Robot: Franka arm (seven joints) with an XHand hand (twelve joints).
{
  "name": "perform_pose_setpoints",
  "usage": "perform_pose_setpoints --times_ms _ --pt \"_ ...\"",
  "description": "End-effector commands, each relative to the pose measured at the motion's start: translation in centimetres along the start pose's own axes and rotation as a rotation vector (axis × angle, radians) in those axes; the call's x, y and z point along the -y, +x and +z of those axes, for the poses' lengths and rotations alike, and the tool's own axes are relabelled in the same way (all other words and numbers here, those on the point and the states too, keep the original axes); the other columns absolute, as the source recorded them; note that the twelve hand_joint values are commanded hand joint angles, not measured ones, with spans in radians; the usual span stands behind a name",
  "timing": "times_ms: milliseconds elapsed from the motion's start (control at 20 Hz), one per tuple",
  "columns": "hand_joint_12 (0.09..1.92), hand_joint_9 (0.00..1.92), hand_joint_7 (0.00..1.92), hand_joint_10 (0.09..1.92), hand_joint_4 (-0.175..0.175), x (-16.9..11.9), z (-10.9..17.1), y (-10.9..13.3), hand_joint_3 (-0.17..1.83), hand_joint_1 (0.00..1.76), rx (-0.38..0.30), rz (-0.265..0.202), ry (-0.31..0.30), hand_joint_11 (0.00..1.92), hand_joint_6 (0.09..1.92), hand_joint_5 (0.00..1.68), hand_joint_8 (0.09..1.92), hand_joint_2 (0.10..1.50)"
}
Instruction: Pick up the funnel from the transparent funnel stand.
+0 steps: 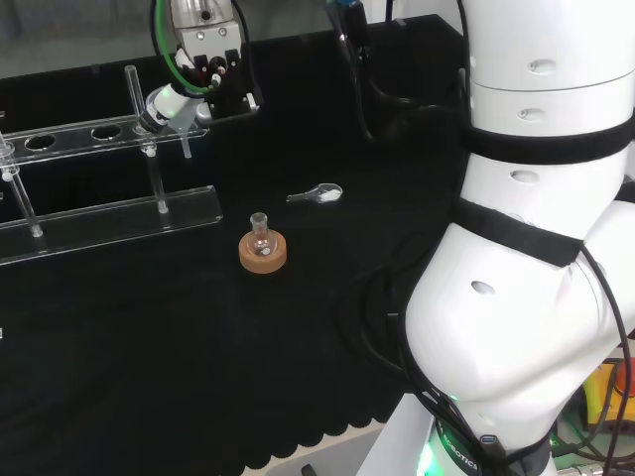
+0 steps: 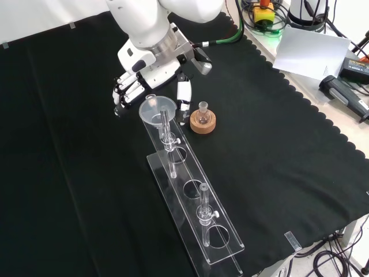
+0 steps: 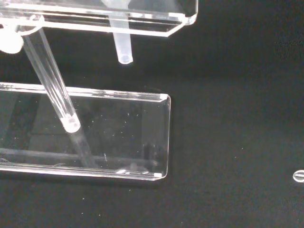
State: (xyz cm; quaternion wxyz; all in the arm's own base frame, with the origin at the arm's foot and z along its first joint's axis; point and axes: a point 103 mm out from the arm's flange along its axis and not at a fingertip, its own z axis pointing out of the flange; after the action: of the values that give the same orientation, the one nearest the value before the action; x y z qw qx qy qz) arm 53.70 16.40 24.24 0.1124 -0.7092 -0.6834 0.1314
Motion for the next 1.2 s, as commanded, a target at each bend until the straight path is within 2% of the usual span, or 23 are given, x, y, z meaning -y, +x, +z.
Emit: perform_pose_setpoints --times_ms 50,850,1000,1200 --pt "0.70 0.01 0.30 0.73 -0.016 -0.21 0.08 -0.26 0.02 0.49 0.016 0.008 0.000 0.00 0.09 0.13 0.47 0.71" --pt "0.95 0.14 0.54 0.74 0.008 -0.75 0.03 -0.61 0.03 0.53 0.029 0.013 -0.012 0.00 0.09 0.41 0.47 0.72" --pt "1.02 0.19 0.60 0.72 0.018 -0.85 0.08 -0.57 0.03 0.55 0.027 0.017 -0.024 0.00 0.09 0.46 0.45 0.72" --pt "1.12 0.26 0.65 0.68 0.041 -0.83 -0.01 -0.24 0.04 0.57 0.020 0.017 -0.071 0.00 0.09 0.52 0.41 0.73"
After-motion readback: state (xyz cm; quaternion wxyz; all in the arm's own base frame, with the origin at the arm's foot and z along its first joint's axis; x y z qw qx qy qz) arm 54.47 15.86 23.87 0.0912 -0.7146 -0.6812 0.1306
